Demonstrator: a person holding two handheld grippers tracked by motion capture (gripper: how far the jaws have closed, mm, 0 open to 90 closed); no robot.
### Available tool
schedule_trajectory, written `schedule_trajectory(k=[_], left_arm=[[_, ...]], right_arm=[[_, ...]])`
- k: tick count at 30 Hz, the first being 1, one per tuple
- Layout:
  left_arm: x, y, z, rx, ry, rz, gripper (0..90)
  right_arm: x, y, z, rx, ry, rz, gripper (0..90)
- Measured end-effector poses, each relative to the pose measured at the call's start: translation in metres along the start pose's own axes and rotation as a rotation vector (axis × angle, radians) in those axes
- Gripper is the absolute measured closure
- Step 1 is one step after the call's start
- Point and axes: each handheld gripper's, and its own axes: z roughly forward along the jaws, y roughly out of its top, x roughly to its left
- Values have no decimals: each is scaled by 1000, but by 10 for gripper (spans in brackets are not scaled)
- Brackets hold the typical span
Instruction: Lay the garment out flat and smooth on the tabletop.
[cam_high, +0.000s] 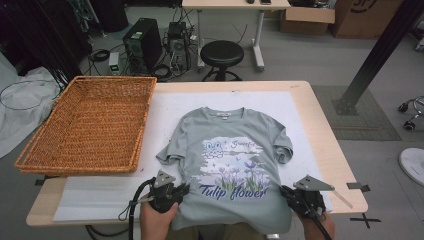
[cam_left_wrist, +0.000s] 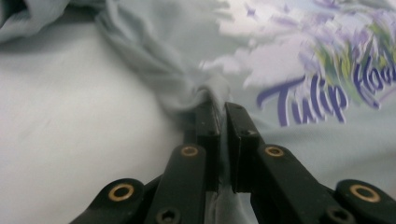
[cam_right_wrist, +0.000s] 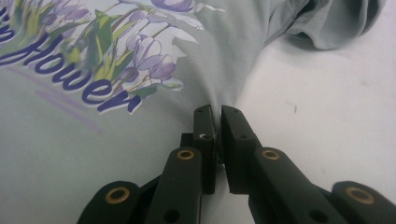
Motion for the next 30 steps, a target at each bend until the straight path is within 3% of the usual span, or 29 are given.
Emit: schedule_trajectory(k=[2,4,6,7,11,14,17,21,24,27,30], left_arm=[[4,-5,-9,-9,-48,-17,849],[8,-4,-14,-65,-78,-20,817],[12,1,-14,-124,-91,-42,727],[14,4,-13,-144,-93,-59,709],[12,16,-6,-169,-37,-72,681],[8,25,-2,-203,3,-31,663],[14,35,6,-233,41,2,643],[26,46,14,-277,88,5,642],[36,53,22,-275,113,2,642],[43,60,33,-251,149,-5,649],[49,62,43,-205,202,-26,686]], right_arm=[[1,-4,-5,1,18,-4,846],[0,-4,-7,-20,49,5,774],[-5,0,-8,-60,40,53,636],[-8,4,-6,-76,35,78,618],[-11,18,14,-42,11,93,553],[-9,25,21,-51,2,96,550],[-16,31,19,-91,-23,107,551],[-49,32,11,-152,-139,208,561],[-79,35,15,-143,-155,302,553],[-89,49,28,-110,-168,266,562],[-90,63,49,-55,-134,182,632]])
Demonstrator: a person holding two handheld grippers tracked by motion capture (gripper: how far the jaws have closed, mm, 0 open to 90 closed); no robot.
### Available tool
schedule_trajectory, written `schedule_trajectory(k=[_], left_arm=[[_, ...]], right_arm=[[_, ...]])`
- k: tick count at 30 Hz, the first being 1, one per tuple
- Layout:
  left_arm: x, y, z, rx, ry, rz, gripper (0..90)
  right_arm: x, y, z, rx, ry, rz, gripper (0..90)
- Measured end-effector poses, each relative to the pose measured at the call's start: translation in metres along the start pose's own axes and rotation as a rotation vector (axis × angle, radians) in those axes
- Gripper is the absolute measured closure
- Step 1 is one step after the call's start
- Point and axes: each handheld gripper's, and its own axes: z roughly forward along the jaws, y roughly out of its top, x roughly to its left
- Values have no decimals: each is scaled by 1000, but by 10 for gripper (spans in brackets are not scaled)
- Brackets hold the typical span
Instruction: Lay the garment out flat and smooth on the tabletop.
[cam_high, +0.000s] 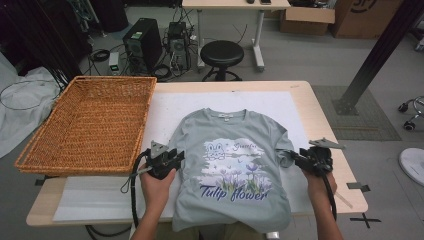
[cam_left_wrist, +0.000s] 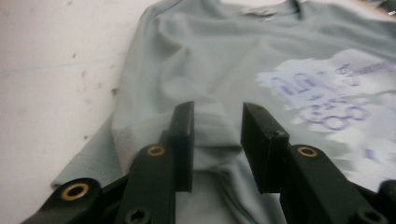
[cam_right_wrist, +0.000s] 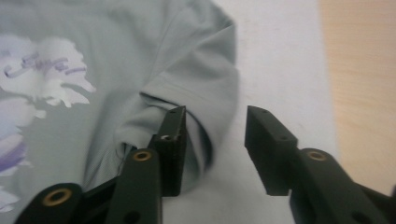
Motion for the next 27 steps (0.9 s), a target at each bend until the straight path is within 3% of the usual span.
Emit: schedule_trajectory(k=[1,2,3,4,6,9,10,12,13,15,17,19,21,22,23,24,26,27], left_arm=[[1,0,2,13,17,-12,718],[1,0,3,19,31,-23,756],[2,1,3,13,57,-27,796],[3,2,3,13,90,-20,823],[5,5,5,19,134,-21,857],[8,8,8,31,161,-35,868],[9,9,8,31,161,-39,868],[8,10,8,28,152,-39,861],[7,10,8,24,142,-38,855],[5,10,5,2,123,-36,834],[3,11,3,-16,111,-29,804],[3,12,5,-5,123,-23,783],[5,12,10,24,143,-14,786],[6,12,13,36,147,-16,797],[7,12,15,48,154,-10,814],[7,12,16,54,157,-6,824],[7,11,17,56,160,8,840],[7,11,18,59,166,13,844]], right_arm=[[1,2,7,27,24,-34,707],[2,4,12,59,16,-84,858],[2,5,14,71,-47,-142,866],[-2,6,13,62,-101,-133,871],[-19,9,10,21,-169,-58,874],[-38,13,14,52,-212,-34,870],[-41,13,16,64,-220,-26,863],[-48,14,18,80,-200,22,712],[-50,15,15,67,-206,43,644],[-51,16,3,-20,-186,64,612],[-44,20,-3,-90,-134,9,582],[-31,25,4,-80,-41,-99,555],[-21,28,15,-47,-29,-177,571],[-17,30,22,-12,-53,-220,626],[-17,31,28,22,-74,-254,772],[-18,32,31,53,-115,-270,852],[-29,36,34,76,-199,-254,879],[-38,38,34,83,-210,-223,880]])
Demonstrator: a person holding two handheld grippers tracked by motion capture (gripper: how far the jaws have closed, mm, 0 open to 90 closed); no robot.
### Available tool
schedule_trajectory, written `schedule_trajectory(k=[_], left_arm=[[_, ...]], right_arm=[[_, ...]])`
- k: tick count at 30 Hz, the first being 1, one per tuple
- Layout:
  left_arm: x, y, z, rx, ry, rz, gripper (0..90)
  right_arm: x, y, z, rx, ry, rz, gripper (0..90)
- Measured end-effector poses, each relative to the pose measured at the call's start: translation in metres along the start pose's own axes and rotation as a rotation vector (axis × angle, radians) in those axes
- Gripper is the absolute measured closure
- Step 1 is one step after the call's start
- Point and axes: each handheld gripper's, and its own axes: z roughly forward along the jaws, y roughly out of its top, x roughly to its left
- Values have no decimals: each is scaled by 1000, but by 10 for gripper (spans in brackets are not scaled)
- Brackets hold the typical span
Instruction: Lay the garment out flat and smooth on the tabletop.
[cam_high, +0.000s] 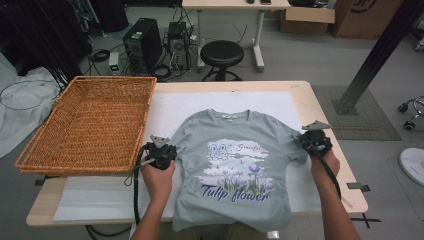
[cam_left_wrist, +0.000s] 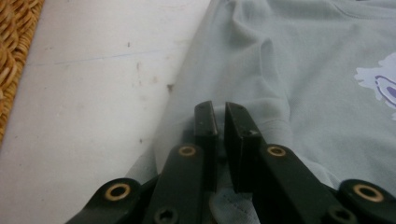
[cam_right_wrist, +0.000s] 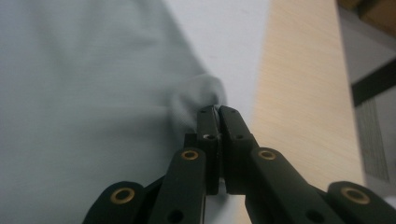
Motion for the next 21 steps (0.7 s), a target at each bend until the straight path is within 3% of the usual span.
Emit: schedule_trajectory(k=[1,3,6,7,10,14,16,19,21], left_arm=[[0,0,0,2,0,-2,848],[0,1,0,-10,-4,-13,849],[-1,4,-2,-30,-15,-15,845],[-2,4,-3,-37,-21,-19,842],[-2,4,-6,-57,-33,-22,835],[-2,3,-10,-68,-42,-20,831],[-2,2,-12,-77,-44,-17,832],[-2,3,-16,-91,-50,-6,837],[-2,5,-19,-107,-53,-1,841]], right_arm=[[-9,0,2,-1,-14,24,879],[-23,2,6,13,2,45,872],[-31,6,5,3,-32,61,761],[-32,6,1,-17,-22,81,728],[-22,8,-15,-88,7,81,710],[8,5,-24,-138,139,57,701],[21,-2,-19,-129,190,63,694],[33,-16,-2,-46,186,45,698],[28,-21,-2,-77,198,99,680]])
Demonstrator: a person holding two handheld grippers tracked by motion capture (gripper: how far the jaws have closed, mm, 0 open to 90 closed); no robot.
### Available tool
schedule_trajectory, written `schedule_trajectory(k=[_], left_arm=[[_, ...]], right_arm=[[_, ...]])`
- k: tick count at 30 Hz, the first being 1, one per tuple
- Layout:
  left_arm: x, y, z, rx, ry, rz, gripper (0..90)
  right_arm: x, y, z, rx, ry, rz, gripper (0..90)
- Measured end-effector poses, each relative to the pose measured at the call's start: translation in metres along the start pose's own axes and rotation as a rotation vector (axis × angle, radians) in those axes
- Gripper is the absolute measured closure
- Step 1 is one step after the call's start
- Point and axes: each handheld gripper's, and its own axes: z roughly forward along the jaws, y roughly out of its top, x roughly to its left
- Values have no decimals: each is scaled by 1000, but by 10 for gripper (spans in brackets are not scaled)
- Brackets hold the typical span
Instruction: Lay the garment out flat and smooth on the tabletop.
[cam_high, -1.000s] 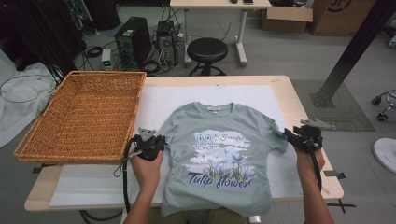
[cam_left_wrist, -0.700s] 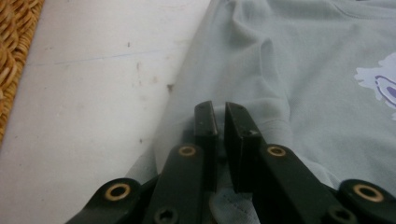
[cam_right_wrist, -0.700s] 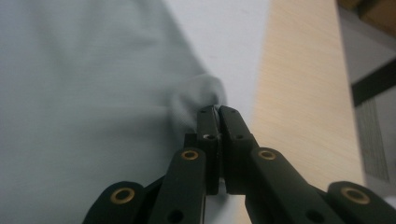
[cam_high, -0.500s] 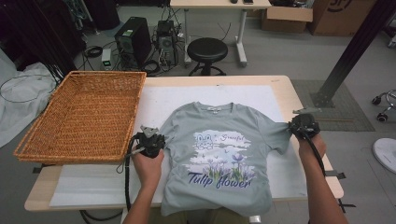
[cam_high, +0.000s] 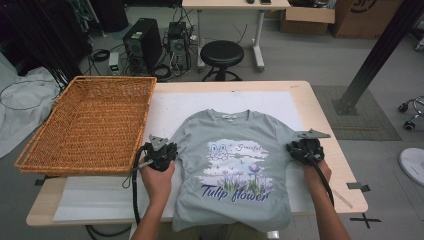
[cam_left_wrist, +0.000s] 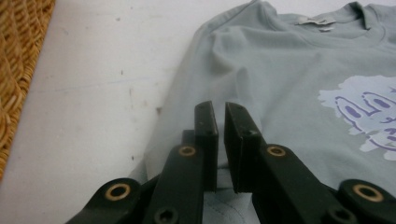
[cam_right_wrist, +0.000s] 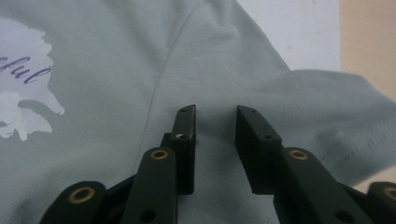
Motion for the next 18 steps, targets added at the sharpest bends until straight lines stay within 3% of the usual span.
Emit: schedule_trajectory(k=[3,6,10,18], left_arm=[[0,10,-2,-14,-6,0,831],[0,20,5,-3,-25,-8,778],[3,31,27,23,-44,8,728],[11,34,64,75,-50,20,660]], right_arm=[[-4,1,-3,22,-84,-10,683],[-8,-2,-3,6,-72,24,684],[-6,-3,-3,-3,-79,5,695],[-7,-5,-3,-18,-71,-6,695]])
